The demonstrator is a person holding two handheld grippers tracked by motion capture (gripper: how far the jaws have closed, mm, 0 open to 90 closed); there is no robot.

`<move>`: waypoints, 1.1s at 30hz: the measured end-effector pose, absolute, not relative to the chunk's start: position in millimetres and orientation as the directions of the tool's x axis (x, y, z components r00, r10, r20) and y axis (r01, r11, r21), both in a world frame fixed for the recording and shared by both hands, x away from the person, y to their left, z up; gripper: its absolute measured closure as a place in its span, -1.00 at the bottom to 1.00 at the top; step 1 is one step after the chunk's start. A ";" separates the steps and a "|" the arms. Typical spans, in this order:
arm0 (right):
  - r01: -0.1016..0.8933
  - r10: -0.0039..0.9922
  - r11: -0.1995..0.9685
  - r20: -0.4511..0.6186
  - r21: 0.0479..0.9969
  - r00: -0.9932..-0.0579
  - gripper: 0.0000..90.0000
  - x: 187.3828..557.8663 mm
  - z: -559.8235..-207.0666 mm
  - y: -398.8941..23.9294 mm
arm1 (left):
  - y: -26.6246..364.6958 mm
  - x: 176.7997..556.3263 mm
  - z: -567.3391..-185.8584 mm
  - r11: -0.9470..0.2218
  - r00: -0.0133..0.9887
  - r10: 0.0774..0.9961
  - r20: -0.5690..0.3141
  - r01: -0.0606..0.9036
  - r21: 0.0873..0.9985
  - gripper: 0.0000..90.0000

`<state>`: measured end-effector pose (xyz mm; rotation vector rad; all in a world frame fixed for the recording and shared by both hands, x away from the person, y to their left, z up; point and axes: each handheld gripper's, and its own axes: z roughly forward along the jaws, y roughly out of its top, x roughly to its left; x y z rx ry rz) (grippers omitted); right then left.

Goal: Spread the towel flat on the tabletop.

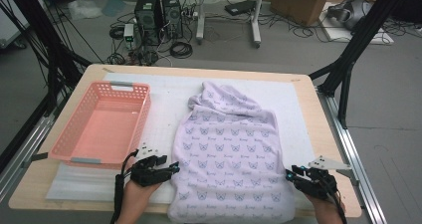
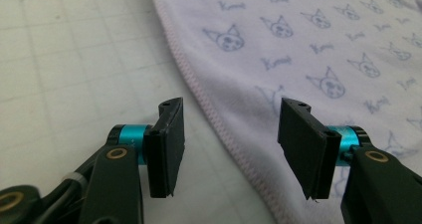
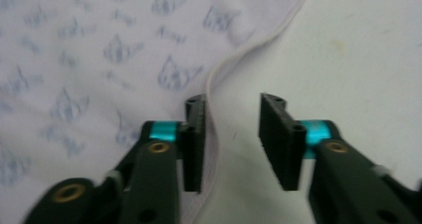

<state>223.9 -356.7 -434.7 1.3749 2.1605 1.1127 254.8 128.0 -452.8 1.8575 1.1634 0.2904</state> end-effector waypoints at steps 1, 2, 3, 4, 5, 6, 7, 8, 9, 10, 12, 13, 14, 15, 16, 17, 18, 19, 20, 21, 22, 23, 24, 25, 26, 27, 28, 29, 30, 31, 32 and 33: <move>0.598 0.874 0.187 0.147 0.779 -0.464 0.24 224.5 -431.8 -359.0 | 124.5 254.6 -453.2 -0.172 0.534 0.816 -0.220 0.588 0.791 0.02; 0.589 0.871 0.160 0.168 0.792 -0.462 0.19 225.6 -429.4 -360.1 | 121.8 253.9 -452.8 -0.193 0.531 0.826 -0.187 0.579 0.792 0.13; 0.588 0.870 0.149 0.177 0.795 -0.460 0.15 227.3 -428.0 -359.1 | 120.5 253.6 -452.3 -0.209 0.528 0.833 -0.162 0.573 0.792 0.31; 0.590 0.867 0.161 0.172 0.791 -0.467 0.15 230.8 -429.1 -356.5 | 120.9 254.7 -452.2 -0.227 0.540 0.828 -0.151 0.568 0.791 0.66; 0.599 0.863 0.186 0.163 0.779 -0.479 0.16 235.1 -432.1 -352.6 | 121.1 256.3 -452.1 -0.218 0.538 0.827 -0.166 0.578 0.786 0.88; 0.612 0.856 0.214 0.156 0.761 -0.493 0.21 239.7 -436.6 -348.0 | 120.6 257.6 -451.3 -0.220 0.537 0.827 -0.167 0.582 0.783 0.92; 0.625 0.846 0.236 0.159 0.744 -0.508 0.33 243.9 -440.9 -343.4 | 119.5 259.1 -450.4 -0.227 0.536 0.830 -0.156 0.580 0.783 0.93; 0.628 0.838 0.267 0.145 0.731 -0.526 0.56 247.6 -444.1 -339.8 | 119.1 261.1 -449.5 -0.225 0.527 0.836 -0.153 0.582 0.781 0.93; 0.624 0.833 0.288 0.132 0.726 -0.537 0.78 250.6 -445.4 -337.2 | 119.1 263.8 -448.8 -0.211 0.513 0.844 -0.155 0.585 0.783 0.93; 0.617 0.834 0.299 0.115 0.728 -0.539 0.93 253.1 -443.9 -336.4 | 119.7 266.9 -447.9 -0.199 0.501 0.851 -0.159 0.587 0.784 0.94; 0.609 0.861 0.333 0.032 0.720 -0.508 0.94 259.3 -442.1 -337.2 | 121.2 274.0 -445.7 -0.171 0.471 0.867 -0.165 0.592 0.788 0.94; 0.611 0.875 0.318 0.024 0.725 -0.484 0.95 262.9 -442.9 -340.2 | 122.0 277.6 -444.9 -0.162 0.457 0.874 -0.163 0.592 0.789 0.94; 0.611 0.885 0.301 0.023 0.732 -0.464 0.95 265.9 -443.9 -342.8 | 122.3 281.2 -444.6 -0.152 0.448 0.878 -0.166 0.591 0.792 0.94; 0.605 0.895 0.284 0.022 0.744 -0.446 0.95 268.6 -445.1 -345.3 | 121.9 284.3 -444.5 -0.145 0.443 0.880 -0.172 0.595 0.790 0.94; 0.605 0.902 0.260 0.035 0.753 -0.430 0.95 270.9 -446.2 -346.9 | 121.1 286.4 -445.1 -0.148 0.442 0.881 -0.168 0.596 0.789 0.94; 0.607 0.906 0.238 0.053 0.758 -0.421 0.94 272.5 -447.5 -347.3 | 119.9 287.0 -446.0 -0.146 0.445 0.879 -0.175 0.599 0.787 0.93; 0.607 0.907 0.224 0.066 0.763 -0.417 0.92 272.8 -448.4 -347.1 | 119.6 286.5 -447.0 -0.147 0.450 0.875 -0.177 0.598 0.788 0.90; 0.603 0.907 0.212 0.075 0.769 -0.415 0.81 271.3 -448.6 -346.7 | 121.0 285.3 -447.6 -0.140 0.451 0.873 -0.188 0.600 0.788 0.76; 0.596 0.907 0.207 0.077 0.776 -0.415 0.61 268.9 -448.2 -347.2 | 123.4 283.4 -448.0 -0.122 0.451 0.867 -0.213 0.607 0.785 0.52; 0.595 0.905 0.194 0.091 0.780 -0.415 0.50 265.7 -447.1 -348.6 | 126.8 280.3 -448.0 -0.115 0.458 0.859 -0.228 0.608 0.786 0.36; 0.592 0.904 0.181 0.105 0.785 -0.415 0.42 261.8 -445.5 -350.3 | 130.2 276.0 -447.7 -0.112 0.465 0.854 -0.233 0.602 0.791 0.32; 0.587 0.901 0.173 0.114 0.791 -0.419 0.36 257.0 -442.9 -352.3 | 134.0 271.7 -447.4 -0.112 0.478 0.845 -0.240 0.597 0.794 0.25; 0.583 0.895 0.166 0.126 0.795 -0.427 0.34 251.9 -440.1 -354.2 | 138.2 267.1 -447.2 -0.117 0.489 0.838 -0.243 0.596 0.795 0.20; 0.579 0.889 0.158 0.139 0.800 -0.435 0.28 246.4 -437.6 -355.5 | 141.9 262.3 -447.9 -0.113 0.493 0.834 -0.248 0.592 0.798 0.16; 0.578 0.883 0.154 0.151 0.801 -0.445 0.24 240.7 -435.5 -356.0 | 145.5 257.9 -449.0 -0.114 0.503 0.826 -0.255 0.592 0.798 0.14; 0.573 0.875 0.160 0.153 0.804 -0.459 0.21 235.2 -434.5 -355.9 | 148.4 253.9 -450.5 -0.121 0.512 0.820 -0.256 0.593 0.796 0.13; 0.571 0.872 0.174 0.145 0.802 -0.469 0.18 230.4 -434.7 -355.1 | 150.3 250.4 -452.1 -0.127 0.521 0.813 -0.260 0.595 0.794 0.12; 0.572 0.867 0.189 0.137 0.798 -0.479 0.13 226.5 -435.6 -353.7 | 151.6 247.6 -453.7 -0.137 0.533 0.806 -0.259 0.593 0.793 0.12; 0.573 0.865 0.209 0.124 0.793 -0.487 0.12 223.7 -436.7 -352.1 | 151.8 245.3 -454.5 -0.144 0.539 0.802 -0.256 0.591 0.794 0.11; 0.576 0.863 0.228 0.112 0.785 -0.493 0.11 221.6 -437.5 -350.5 | 151.8 243.4 -454.4 -0.148 0.544 0.801 -0.252 0.587 0.796 0.08; 0.577 0.864 0.246 0.095 0.779 -0.495 0.09 220.5 -438.2 -349.7 | 151.6 242.0 -454.0 -0.150 0.545 0.799 -0.253 0.589 0.794 0.07; 0.580 0.863 0.254 0.089 0.775 -0.496 0.07 220.0 -439.0 -349.7 | 151.6 240.6 -453.7 -0.155 0.547 0.798 -0.251 0.590 0.793 0.05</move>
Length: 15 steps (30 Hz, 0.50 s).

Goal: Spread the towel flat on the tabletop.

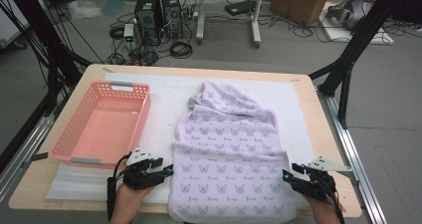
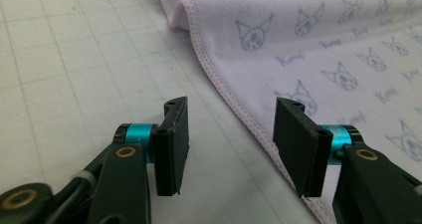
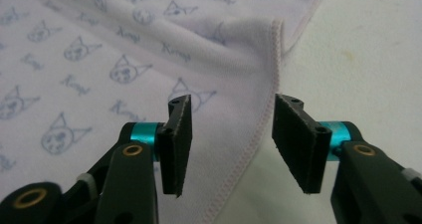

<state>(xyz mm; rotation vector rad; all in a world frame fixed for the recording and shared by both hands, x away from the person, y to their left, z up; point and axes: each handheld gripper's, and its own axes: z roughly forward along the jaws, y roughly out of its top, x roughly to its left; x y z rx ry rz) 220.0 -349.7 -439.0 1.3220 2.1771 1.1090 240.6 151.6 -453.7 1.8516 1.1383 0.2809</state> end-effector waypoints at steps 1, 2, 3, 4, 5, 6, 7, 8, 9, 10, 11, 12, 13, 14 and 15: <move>0.582 0.863 0.250 0.094 0.774 -0.496 0.07 219.6 -439.8 -350.3 | 151.1 239.0 -454.1 -0.156 0.555 0.792 -0.256 0.589 0.793 0.03; 0.582 0.861 0.251 0.095 0.774 -0.499 0.07 219.1 -440.8 -351.2 | 150.8 237.3 -454.4 -0.158 0.560 0.787 -0.258 0.588 0.793 0.02; 0.590 0.863 0.252 0.097 0.767 -0.495 0.08 217.9 -441.6 -351.0 | 149.9 235.8 -454.5 -0.158 0.564 0.784 -0.261 0.586 0.795 -0.01; 0.587 0.858 0.266 0.090 0.765 -0.506 0.09 217.7 -443.1 -351.3 | 148.7 234.4 -454.5 -0.161 0.570 0.778 -0.264 0.587 0.793 -0.02; 0.589 0.854 0.274 0.089 0.760 -0.512 0.11 217.2 -444.5 -350.4 | 146.4 232.7 -454.7 -0.169 0.581 0.770 -0.264 0.584 0.794 -0.02; 0.593 0.847 0.291 0.086 0.751 -0.524 0.14 215.8 -445.5 -348.9 | 144.7 231.4 -454.7 -0.176 0.586 0.767 -0.259 0.582 0.794 -0.03; 0.593 0.844 0.304 0.078 0.745 -0.530 0.16 215.0 -445.9 -347.9 | 142.0 229.9 -454.9 -0.183 0.593 0.765 -0.252 0.576 0.797 -0.03; 0.592 0.839 0.321 0.068 0.740 -0.540 0.17 214.0 -446.4 -346.7 | 139.6 228.4 -455.1 -0.193 0.596 0.766 -0.240 0.569 0.799 -0.04; 0.590 0.841 0.328 0.055 0.738 -0.538 0.19 212.2 -446.7 -345.2 | 137.5 227.1 -455.1 -0.206 0.598 0.770 -0.221 0.561 0.802 -0.04; 0.590 0.843 0.333 0.048 0.736 -0.536 0.24 210.9 -446.4 -345.0 | 135.6 225.7 -455.4 -0.217 0.599 0.775 -0.202 0.551 0.806 -0.04; 0.593 0.847 0.331 0.046 0.734 -0.530 0.30 209.9 -446.2 -345.3 | 134.1 224.4 -455.6 -0.231 0.599 0.781 -0.178 0.541 0.809 -0.03; 0.597 0.850 0.326 0.048 0.733 -0.524 0.43 208.9 -446.0 -346.1 | 132.7 223.0 -455.4 -0.245 0.593 0.791 -0.150 0.532 0.811 0.03; 0.600 0.852 0.322 0.052 0.732 -0.520 0.60 208.2 -445.7 -347.6 | 131.7 221.8 -455.4 -0.257 0.584 0.802 -0.124 0.524 0.812 0.16; 0.602 0.847 0.320 0.064 0.732 -0.528 0.78 208.3 -445.6 -349.6 | 131.4 221.2 -455.3 -0.264 0.575 0.811 -0.103 0.518 0.813 0.28; 0.608 0.841 0.313 0.084 0.730 -0.534 0.86 208.2 -445.6 -350.6 | 132.5 221.6 -454.9 -0.264 0.576 0.811 -0.106 0.521 0.811 0.46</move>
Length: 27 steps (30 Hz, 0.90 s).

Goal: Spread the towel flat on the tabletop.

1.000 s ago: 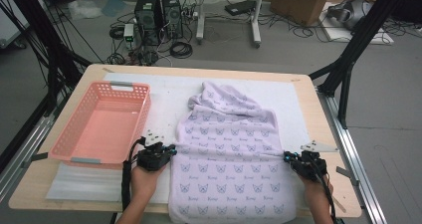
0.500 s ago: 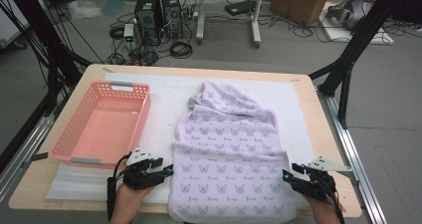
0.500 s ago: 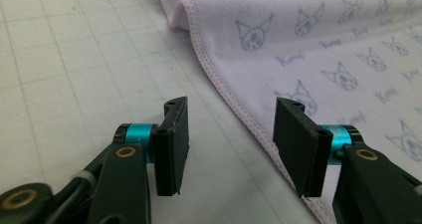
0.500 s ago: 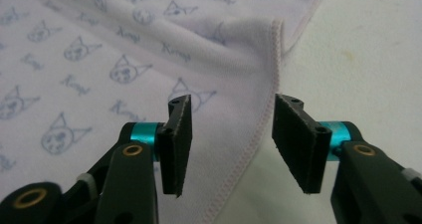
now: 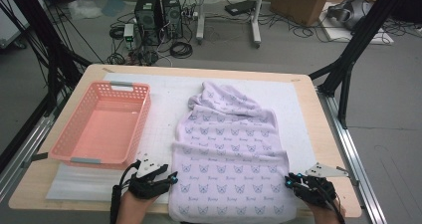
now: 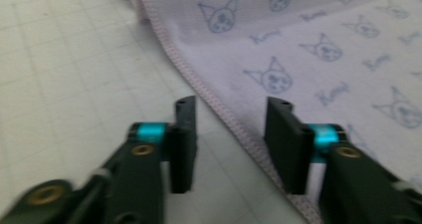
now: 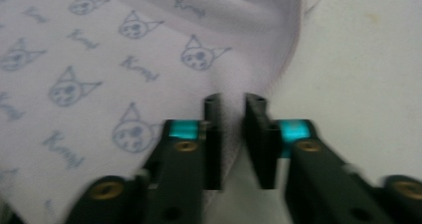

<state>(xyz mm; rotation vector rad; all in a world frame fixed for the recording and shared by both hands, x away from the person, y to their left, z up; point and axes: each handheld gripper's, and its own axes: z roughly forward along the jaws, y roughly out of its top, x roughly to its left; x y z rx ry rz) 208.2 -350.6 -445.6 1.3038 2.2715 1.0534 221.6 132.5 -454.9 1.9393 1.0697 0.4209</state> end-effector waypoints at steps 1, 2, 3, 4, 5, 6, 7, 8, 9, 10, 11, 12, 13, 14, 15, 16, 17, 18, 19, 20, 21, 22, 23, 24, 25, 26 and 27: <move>0.606 0.841 0.313 0.083 0.732 -0.534 0.88 207.9 -445.7 -349.9 | 133.3 221.9 -454.7 -0.258 0.580 0.806 -0.122 0.529 0.809 0.59; 0.606 0.841 0.319 0.077 0.729 -0.536 0.89 207.8 -445.3 -349.0 | 132.1 221.2 -454.6 -0.255 0.596 0.789 -0.147 0.536 0.805 0.77; 0.605 0.841 0.324 0.072 0.728 -0.537 0.90 207.6 -444.9 -348.2 | 129.2 219.0 -454.0 -0.274 0.598 0.792 -0.120 0.525 0.806 0.94; 0.606 0.841 0.326 0.069 0.726 -0.536 0.91 207.2 -444.6 -348.2 | 128.1 218.3 -453.3 -0.289 0.602 0.792 -0.102 0.517 0.806 0.95; 0.609 0.843 0.320 0.076 0.726 -0.533 0.91 206.9 -444.8 -348.3 | 128.3 218.5 -452.9 -0.285 0.600 0.792 -0.109 0.522 0.804 0.96; 0.608 0.842 0.317 0.080 0.728 -0.534 0.92 206.9 -445.1 -348.9 | 129.6 218.8 -452.8 -0.279 0.600 0.791 -0.121 0.529 0.801 0.96; 0.609 0.842 0.312 0.085 0.729 -0.533 0.92 206.6 -445.3 -349.4 | 131.3 218.8 -452.9 -0.270 0.598 0.790 -0.135 0.536 0.800 0.96; 0.607 0.841 0.312 0.086 0.731 -0.534 0.92 206.3 -445.5 -349.6 | 132.9 218.5 -452.7 -0.262 0.595 0.790 -0.145 0.543 0.798 0.96; 0.607 0.840 0.315 0.083 0.730 -0.537 0.92 205.6 -445.2 -350.0 | 134.4 217.9 -452.6 -0.253 0.591 0.792 -0.154 0.548 0.797 0.96; 0.604 0.839 0.317 0.080 0.731 -0.538 0.92 204.8 -445.3 -350.2 | 136.5 216.5 -452.3 -0.252 0.591 0.791 -0.159 0.552 0.795 0.96; 0.606 0.839 0.318 0.082 0.729 -0.539 0.92 203.4 -445.1 -350.5 | 138.2 214.8 -452.2 -0.249 0.590 0.790 -0.165 0.555 0.794 0.96; 0.605 0.837 0.318 0.083 0.730 -0.540 0.92 201.9 -445.1 -350.8 | 139.9 213.3 -451.9 -0.253 0.594 0.787 -0.164 0.554 0.793 0.96; 0.608 0.837 0.316 0.088 0.729 -0.541 0.92 200.2 -445.0 -351.2 | 141.0 211.3 -451.4 -0.251 0.595 0.786 -0.169 0.556 0.793 0.97; 0.606 0.833 0.318 0.091 0.729 -0.546 0.93 198.6 -445.0 -351.9 | 141.9 209.4 -451.0 -0.249 0.597 0.783 -0.173 0.556 0.793 0.97; 0.610 0.832 0.316 0.097 0.727 -0.546 0.93 196.2 -444.9 -352.1 | 142.5 207.1 -450.4 -0.251 0.600 0.780 -0.175 0.557 0.792 0.97; 0.605 0.829 0.322 0.092 0.728 -0.552 0.93 194.3 -444.7 -352.6 | 143.0 204.9 -450.0 -0.255 0.605 0.777 -0.173 0.554 0.792 0.97; 0.605 0.826 0.327 0.091 0.726 -0.556 0.93 192.1 -444.3 -353.0 | 143.2 202.6 -449.5 -0.259 0.611 0.773 -0.173 0.552 0.793 0.97; 0.605 0.824 0.332 0.090 0.724 -0.560 0.93 189.8 -443.8 -353.4 | 143.1 200.0 -449.2 -0.257 0.612 0.771 -0.175 0.551 0.794 0.97; 0.607 0.822 0.334 0.092 0.721 -0.562 0.93 187.0 -443.3 -353.7 | 143.7 197.3 -448.4 -0.265 0.618 0.767 -0.173 0.551 0.791 0.97; 0.608 0.819 0.338 0.094 0.719 -0.566 0.93 184.0 -443.2 -354.1 | 144.3 194.6 -447.8 -0.270 0.623 0.762 -0.174 0.551 0.790 0.97; 0.605 0.815 0.344 0.091 0.718 -0.572 0.93 181.3 -443.0 -354.7 | 144.9 191.6 -447.1 -0.270 0.626 0.759 -0.176 0.550 0.791 0.97; 0.605 0.811 0.349 0.094 0.716 -0.578 0.93 178.2 -442.7 -355.3 | 145.5 188.6 -446.6 -0.265 0.627 0.758 -0.181 0.550 0.792 0.97; 0.604 0.808 0.351 0.095 0.716 -0.582 0.93 175.3 -442.4 -355.6 | 146.6 186.5 -446.1 -0.269 0.631 0.755 -0.180 0.548 0.792 0.97; 0.603 0.804 0.353 0.098 0.715 -0.587 0.92 172.9 -442.4 -356.2 | 147.1 184.6 -445.9 -0.268 0.631 0.755 -0.178 0.545 0.794 0.97; 0.601 0.801 0.350 0.104 0.718 -0.590 0.87 171.3 -442.7 -356.6 | 147.5 183.7 -445.7 -0.264 0.630 0.758 -0.171 0.535 0.803 0.95; 0.603 0.804 0.346 0.104 0.719 -0.585 0.76 170.5 -442.1 -357.2 | 147.9 184.1 -445.4 -0.261 0.629 0.759 -0.165 0.527 0.809 0.92; 0.602 0.814 0.328 0.107 0.728 -0.571 0.56 171.4 -441.2 -358.0 | 148.0 186.7 -445.7 -0.245 0.628 0.758 -0.177 0.525 0.815 0.76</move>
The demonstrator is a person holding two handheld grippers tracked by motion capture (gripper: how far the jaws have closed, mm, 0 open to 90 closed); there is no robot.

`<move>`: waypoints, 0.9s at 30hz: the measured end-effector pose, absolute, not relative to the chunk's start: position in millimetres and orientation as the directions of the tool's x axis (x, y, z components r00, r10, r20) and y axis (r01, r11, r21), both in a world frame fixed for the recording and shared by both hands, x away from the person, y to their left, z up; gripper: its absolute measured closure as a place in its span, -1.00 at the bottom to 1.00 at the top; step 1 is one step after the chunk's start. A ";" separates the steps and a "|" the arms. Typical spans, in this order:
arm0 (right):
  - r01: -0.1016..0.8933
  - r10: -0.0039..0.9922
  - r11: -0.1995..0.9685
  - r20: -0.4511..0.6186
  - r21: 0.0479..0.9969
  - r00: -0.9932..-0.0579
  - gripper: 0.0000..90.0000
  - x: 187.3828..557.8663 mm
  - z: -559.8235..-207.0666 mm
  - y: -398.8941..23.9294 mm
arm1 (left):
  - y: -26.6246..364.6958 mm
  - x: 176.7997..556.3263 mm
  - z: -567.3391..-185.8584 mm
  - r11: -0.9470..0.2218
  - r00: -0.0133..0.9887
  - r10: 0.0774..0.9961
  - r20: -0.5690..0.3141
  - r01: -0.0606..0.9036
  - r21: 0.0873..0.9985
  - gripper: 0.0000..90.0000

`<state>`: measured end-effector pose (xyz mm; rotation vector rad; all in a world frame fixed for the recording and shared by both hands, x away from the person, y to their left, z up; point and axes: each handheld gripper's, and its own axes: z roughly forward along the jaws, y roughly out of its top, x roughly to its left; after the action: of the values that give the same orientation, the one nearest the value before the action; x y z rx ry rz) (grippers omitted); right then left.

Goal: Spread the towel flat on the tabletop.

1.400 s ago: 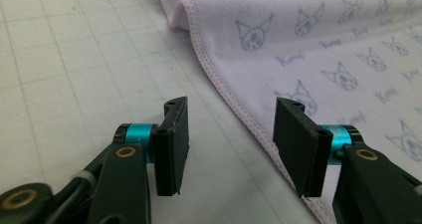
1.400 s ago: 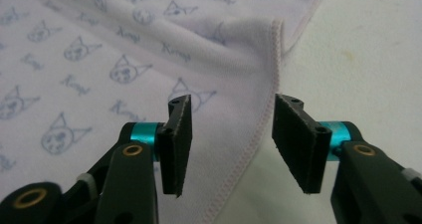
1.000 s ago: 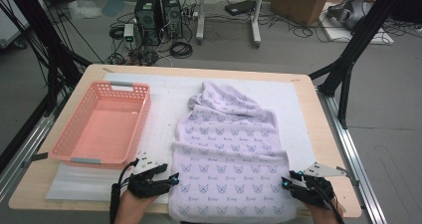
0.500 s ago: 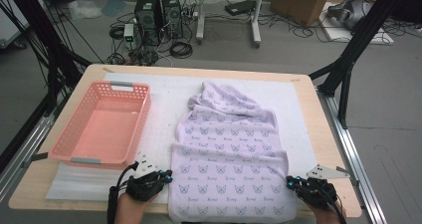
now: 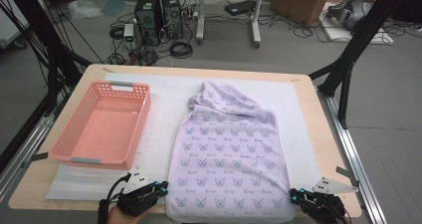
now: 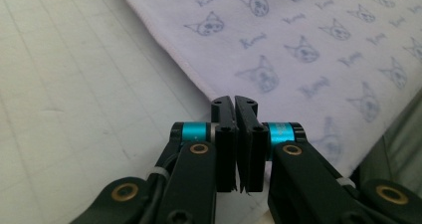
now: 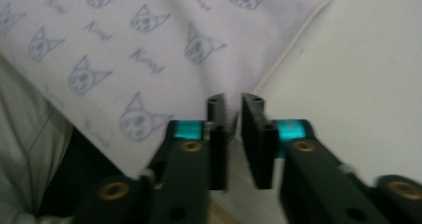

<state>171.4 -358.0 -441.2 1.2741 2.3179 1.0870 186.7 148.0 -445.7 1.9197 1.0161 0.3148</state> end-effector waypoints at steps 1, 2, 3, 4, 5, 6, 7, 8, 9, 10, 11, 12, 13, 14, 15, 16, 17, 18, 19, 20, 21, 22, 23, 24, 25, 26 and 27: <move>0.597 0.821 0.304 0.114 0.742 -0.560 0.48 173.6 -439.7 -359.6 | 147.6 190.0 -446.1 -0.230 0.622 0.761 -0.185 0.525 0.819 0.51; 0.593 0.826 0.277 0.129 0.756 -0.549 0.44 175.6 -438.0 -360.2 | 146.0 193.3 -446.9 -0.214 0.617 0.762 -0.194 0.524 0.825 0.35; 0.585 0.831 0.265 0.126 0.766 -0.542 0.43 178.3 -436.5 -360.2 | 144.1 197.1 -447.4 -0.214 0.618 0.764 -0.185 0.513 0.832 0.29; 0.580 0.836 0.258 0.123 0.773 -0.535 0.42 181.5 -435.5 -359.2 | 141.6 201.5 -447.7 -0.211 0.615 0.768 -0.179 0.507 0.836 0.20; 0.580 0.843 0.251 0.121 0.775 -0.525 0.42 185.2 -435.5 -357.2 | 139.9 206.5 -447.5 -0.211 0.609 0.774 -0.172 0.505 0.837 0.13; 0.580 0.847 0.248 0.117 0.776 -0.519 0.42 189.2 -436.7 -354.9 | 138.5 211.3 -447.6 -0.208 0.599 0.783 -0.168 0.506 0.837 0.10; 0.586 0.850 0.243 0.121 0.773 -0.512 0.42 193.1 -438.4 -351.9 | 138.1 216.6 -448.2 -0.207 0.588 0.792 -0.164 0.511 0.834 0.10; 0.590 0.852 0.248 0.116 0.768 -0.510 0.41 196.4 -440.7 -348.6 | 137.1 221.8 -449.6 -0.196 0.575 0.799 -0.175 0.526 0.828 0.08; 0.596 0.851 0.262 0.109 0.759 -0.513 0.41 199.7 -443.1 -344.9 | 136.4 227.3 -451.8 -0.202 0.567 0.805 -0.174 0.538 0.818 0.08; 0.604 0.854 0.276 0.097 0.748 -0.511 0.42 202.5 -445.3 -341.8 | 134.9 232.3 -455.0 -0.203 0.556 0.812 -0.179 0.556 0.806 0.08; 0.610 0.861 0.285 0.082 0.739 -0.502 0.48 205.2 -447.2 -340.1 | 134.3 233.8 -455.4 -0.197 0.553 0.814 -0.177 0.549 0.812 0.09; 0.605 0.864 0.281 0.078 0.745 -0.498 0.55 206.7 -447.7 -340.1 | 133.3 234.8 -454.9 -0.204 0.553 0.815 -0.173 0.553 0.808 0.16; 0.606 0.865 0.281 0.077 0.744 -0.496 0.65 208.1 -447.5 -341.2 | 131.7 233.4 -454.7 -0.223 0.551 0.823 -0.142 0.542 0.810 0.18; 0.604 0.865 0.285 0.072 0.745 -0.497 0.80 208.6 -447.6 -342.4 | 130.8 231.2 -454.8 -0.253 0.553 0.827 -0.101 0.525 0.813 0.41; 0.605 0.856 0.283 0.087 0.744 -0.509 0.86 209.2 -447.7 -344.0 | 131.0 230.2 -454.7 -0.258 0.567 0.817 -0.107 0.526 0.811 0.66; 0.606 0.854 0.283 0.092 0.743 -0.511 0.90 209.0 -447.4 -344.5 | 130.4 229.2 -454.1 -0.260 0.571 0.813 -0.114 0.532 0.806 0.94; 0.610 0.853 0.287 0.092 0.739 -0.513 0.91 208.2 -446.7 -344.6 | 129.5 227.4 -453.3 -0.267 0.569 0.815 -0.106 0.533 0.803 0.95; 0.612 0.851 0.294 0.091 0.734 -0.518 0.91 207.2 -445.8 -344.9 | 129.7 225.5 -452.3 -0.267 0.568 0.815 -0.111 0.539 0.799 0.96; 0.614 0.848 0.296 0.094 0.731 -0.521 0.92 205.4 -445.1 -345.8 | 131.5 223.5 -451.7 -0.265 0.570 0.813 -0.121 0.546 0.795 0.96; 0.615 0.846 0.299 0.095 0.730 -0.525 0.92 203.0 -444.9 -347.1 | 133.8 220.3 -451.7 -0.256 0.569 0.812 -0.134 0.552 0.794 0.96; 0.617 0.845 0.298 0.100 0.729 -0.525 0.92 199.7 -444.5 -348.7 | 136.5 216.6 -451.7 -0.249 0.573 0.806 -0.149 0.557 0.792 0.96; 0.614 0.841 0.301 0.100 0.729 -0.532 0.92 196.5 -444.2 -350.6 | 139.2 212.8 -451.2 -0.247 0.575 0.803 -0.157 0.561 0.790 0.96; 0.614 0.837 0.306 0.102 0.728 -0.538 0.92 192.4 -443.0 -351.9 | 141.3 209.3 -450.2 -0.245 0.579 0.799 -0.166 0.565 0.788 0.96; 0.612 0.833 0.309 0.103 0.728 -0.543 0.92 188.1 -441.7 -353.2 | 142.8 206.1 -448.7 -0.246 0.582 0.796 -0.168 0.565 0.787 0.96; 0.612 0.832 0.306 0.108 0.729 -0.544 0.92 184.0 -440.1 -354.0 | 143.4 202.6 -447.5 -0.241 0.581 0.796 -0.171 0.562 0.791 0.96; 0.607 0.828 0.312 0.105 0.731 -0.552 0.92 180.8 -438.4 -354.3 | 144.2 199.5 -446.5 -0.248 0.587 0.791 -0.170 0.562 0.789 0.96; 0.604 0.827 0.314 0.102 0.732 -0.554 0.92 178.2 -437.1 -353.9 | 144.2 196.3 -446.3 -0.251 0.589 0.790 -0.168 0.561 0.789 0.96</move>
<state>178.2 -353.9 -437.1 1.2911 2.2928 1.0822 196.3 144.2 -446.3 1.9431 1.0803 0.3306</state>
